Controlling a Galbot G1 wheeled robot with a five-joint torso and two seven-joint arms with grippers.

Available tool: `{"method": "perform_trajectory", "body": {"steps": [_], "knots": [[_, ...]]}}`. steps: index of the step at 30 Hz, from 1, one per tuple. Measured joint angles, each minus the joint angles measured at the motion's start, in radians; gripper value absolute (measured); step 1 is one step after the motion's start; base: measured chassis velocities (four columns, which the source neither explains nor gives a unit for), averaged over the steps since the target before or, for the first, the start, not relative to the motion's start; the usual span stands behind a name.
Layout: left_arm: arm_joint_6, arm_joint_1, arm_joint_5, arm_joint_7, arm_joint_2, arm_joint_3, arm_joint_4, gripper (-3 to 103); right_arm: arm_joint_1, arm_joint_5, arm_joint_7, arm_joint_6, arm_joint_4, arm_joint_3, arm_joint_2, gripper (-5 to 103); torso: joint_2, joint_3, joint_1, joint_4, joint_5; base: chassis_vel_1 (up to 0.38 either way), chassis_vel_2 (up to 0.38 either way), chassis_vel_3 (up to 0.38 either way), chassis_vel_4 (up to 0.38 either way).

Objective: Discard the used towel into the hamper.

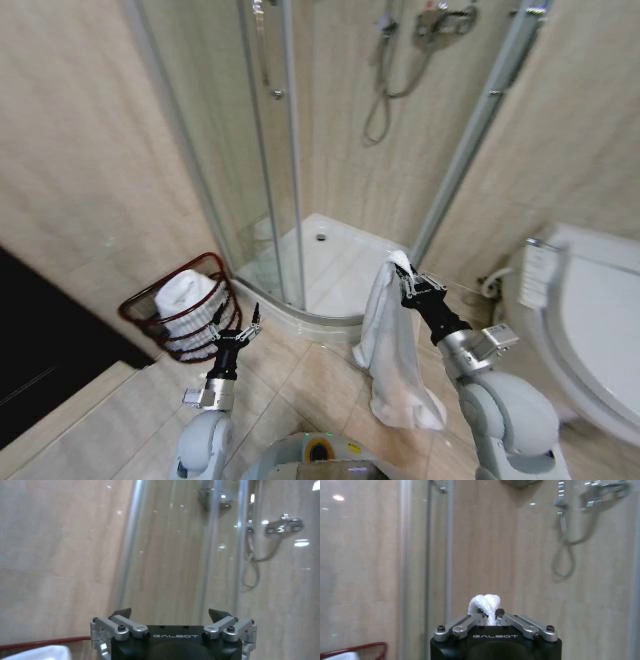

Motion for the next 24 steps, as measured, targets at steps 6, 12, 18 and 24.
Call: {"method": "perform_trajectory", "body": {"steps": [6, 12, 18, 24], "knots": [[-0.006, 0.000, 0.001, 0.009, 0.000, 0.000, 0.003, 100, -0.009, 0.006, -0.031, 0.000, 0.000, 0.004, -0.005, 4, 0.000, 0.000, 0.000, -0.0002, 0.0004, 0.125, 0.124, 0.120, 0.118], [-0.014, 0.006, -0.004, 0.015, 0.003, -0.005, 0.003, 100, -0.009, 0.006, -0.051, 0.000, 0.000, 0.000, -0.006, 4, 0.000, 0.000, 0.000, 0.0000, 0.0003, 0.127, 0.119, 0.147, 0.133], [-0.016, 0.004, -0.005, 0.016, 0.004, -0.007, 0.003, 100, 0.007, 0.007, -0.054, 0.000, 0.000, 0.001, -0.021, 4, 0.000, 0.000, 0.000, -0.0001, 0.0003, 0.118, 0.116, 0.114, 0.121], [-0.016, 0.004, -0.005, 0.019, 0.002, -0.005, 0.004, 100, 0.009, 0.010, -0.052, 0.000, -0.001, 0.002, -0.025, 4, 0.000, 0.000, 0.000, -0.0001, 0.0004, 0.126, 0.126, 0.122, 0.130]]}}
